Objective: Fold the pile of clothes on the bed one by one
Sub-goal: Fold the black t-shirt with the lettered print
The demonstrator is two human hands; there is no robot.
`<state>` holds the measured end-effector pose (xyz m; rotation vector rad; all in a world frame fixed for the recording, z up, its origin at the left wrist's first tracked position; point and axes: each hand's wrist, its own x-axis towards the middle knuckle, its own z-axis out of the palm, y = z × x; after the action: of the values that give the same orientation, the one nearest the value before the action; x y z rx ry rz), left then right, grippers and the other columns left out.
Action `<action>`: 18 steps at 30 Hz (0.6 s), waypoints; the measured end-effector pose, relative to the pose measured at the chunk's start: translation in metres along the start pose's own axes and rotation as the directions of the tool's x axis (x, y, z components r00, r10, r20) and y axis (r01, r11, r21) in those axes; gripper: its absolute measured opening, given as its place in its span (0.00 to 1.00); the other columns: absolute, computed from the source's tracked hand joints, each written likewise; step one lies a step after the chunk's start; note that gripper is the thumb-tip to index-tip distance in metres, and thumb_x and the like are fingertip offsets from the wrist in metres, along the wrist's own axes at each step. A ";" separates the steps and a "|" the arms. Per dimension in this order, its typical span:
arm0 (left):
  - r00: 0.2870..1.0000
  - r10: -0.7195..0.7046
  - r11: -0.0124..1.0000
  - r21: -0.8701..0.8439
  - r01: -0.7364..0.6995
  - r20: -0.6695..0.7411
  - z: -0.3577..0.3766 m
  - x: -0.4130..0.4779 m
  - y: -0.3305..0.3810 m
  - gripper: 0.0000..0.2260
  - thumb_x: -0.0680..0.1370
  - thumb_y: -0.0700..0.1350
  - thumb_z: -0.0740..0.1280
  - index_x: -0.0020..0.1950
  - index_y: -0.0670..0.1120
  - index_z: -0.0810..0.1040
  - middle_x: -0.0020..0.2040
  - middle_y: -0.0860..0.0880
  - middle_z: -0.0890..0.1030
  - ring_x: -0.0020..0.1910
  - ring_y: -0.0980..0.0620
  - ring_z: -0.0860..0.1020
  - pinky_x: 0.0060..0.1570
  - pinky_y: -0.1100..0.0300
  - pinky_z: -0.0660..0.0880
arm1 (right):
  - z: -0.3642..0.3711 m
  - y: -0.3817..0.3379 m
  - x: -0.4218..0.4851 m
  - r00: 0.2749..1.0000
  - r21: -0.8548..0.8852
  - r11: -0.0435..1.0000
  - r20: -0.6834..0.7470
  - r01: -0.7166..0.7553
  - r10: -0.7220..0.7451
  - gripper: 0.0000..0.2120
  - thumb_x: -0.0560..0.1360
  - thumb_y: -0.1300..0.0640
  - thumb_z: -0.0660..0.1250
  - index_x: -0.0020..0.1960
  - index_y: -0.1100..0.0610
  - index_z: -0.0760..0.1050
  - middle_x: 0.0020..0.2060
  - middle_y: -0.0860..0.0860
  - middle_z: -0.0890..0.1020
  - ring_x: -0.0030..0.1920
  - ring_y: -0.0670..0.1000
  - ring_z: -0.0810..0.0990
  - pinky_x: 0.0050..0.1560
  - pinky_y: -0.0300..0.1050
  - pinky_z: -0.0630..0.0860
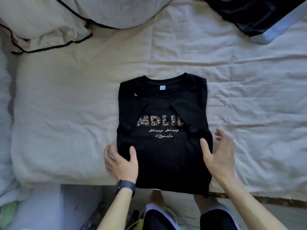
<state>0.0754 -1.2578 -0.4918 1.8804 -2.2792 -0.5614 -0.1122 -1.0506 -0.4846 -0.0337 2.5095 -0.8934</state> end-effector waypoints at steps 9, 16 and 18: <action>0.773 -0.175 0.982 0.054 0.180 0.610 -0.044 -0.036 -0.123 0.14 0.77 0.57 0.70 0.56 0.54 0.71 0.51 0.53 0.76 0.50 0.49 0.76 0.48 0.54 0.73 | -0.003 0.042 -0.102 0.923 0.057 0.923 0.070 -0.381 0.377 0.16 0.75 0.44 0.74 0.54 0.53 0.75 0.45 0.44 0.81 0.45 0.46 0.79 0.50 0.49 0.73; 0.652 -0.248 0.965 0.124 0.231 0.716 -0.035 -0.008 -0.138 0.13 0.77 0.57 0.70 0.52 0.49 0.74 0.51 0.48 0.79 0.51 0.44 0.78 0.51 0.50 0.76 | 0.018 0.070 -0.126 0.843 0.031 0.866 0.247 -0.499 0.477 0.20 0.72 0.47 0.78 0.58 0.53 0.75 0.50 0.48 0.81 0.51 0.51 0.79 0.54 0.49 0.75; 0.614 -0.240 0.960 0.091 0.264 0.752 -0.034 -0.004 -0.146 0.13 0.78 0.52 0.72 0.55 0.48 0.73 0.52 0.48 0.79 0.52 0.43 0.79 0.54 0.48 0.77 | 0.021 0.083 -0.129 0.812 0.063 0.841 0.310 -0.537 0.496 0.17 0.74 0.49 0.77 0.57 0.55 0.78 0.50 0.50 0.83 0.50 0.50 0.81 0.54 0.48 0.76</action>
<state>0.2216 -1.2828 -0.5135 2.2559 -2.3662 -1.7164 0.0230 -0.9752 -0.4938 0.5175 2.0186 -0.7703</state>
